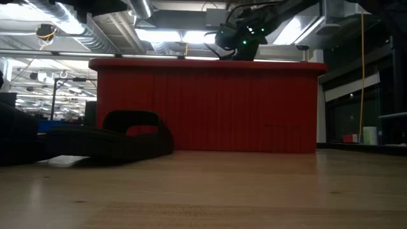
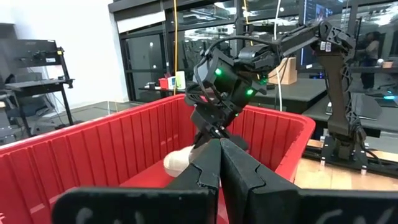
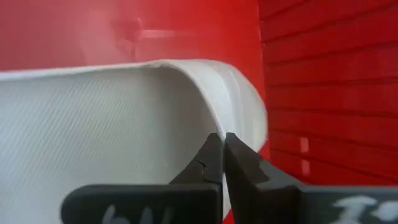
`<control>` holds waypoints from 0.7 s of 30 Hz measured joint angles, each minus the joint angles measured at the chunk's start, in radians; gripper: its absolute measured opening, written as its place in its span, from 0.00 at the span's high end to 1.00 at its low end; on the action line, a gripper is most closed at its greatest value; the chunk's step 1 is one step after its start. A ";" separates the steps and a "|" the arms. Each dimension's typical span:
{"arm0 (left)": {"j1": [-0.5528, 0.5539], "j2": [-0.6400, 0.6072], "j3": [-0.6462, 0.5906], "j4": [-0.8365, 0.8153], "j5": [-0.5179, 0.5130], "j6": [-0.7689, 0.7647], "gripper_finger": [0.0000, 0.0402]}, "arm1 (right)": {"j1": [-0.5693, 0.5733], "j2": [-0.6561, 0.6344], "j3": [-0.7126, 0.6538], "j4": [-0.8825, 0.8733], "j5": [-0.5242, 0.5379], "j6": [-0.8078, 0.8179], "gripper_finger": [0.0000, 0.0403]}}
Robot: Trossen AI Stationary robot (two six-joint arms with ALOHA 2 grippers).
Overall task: Pick and place slides into bin
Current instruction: Put the gray slide into the red bin
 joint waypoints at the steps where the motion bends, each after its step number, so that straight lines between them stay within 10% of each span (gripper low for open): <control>1: 0.000 0.000 0.000 0.000 0.000 -0.001 0.99 | -0.006 0.000 0.000 0.001 -0.016 0.000 0.99; 21: 0.000 0.000 0.000 0.000 0.000 -0.001 0.99 | -0.035 0.000 -0.013 0.009 -0.120 0.006 0.99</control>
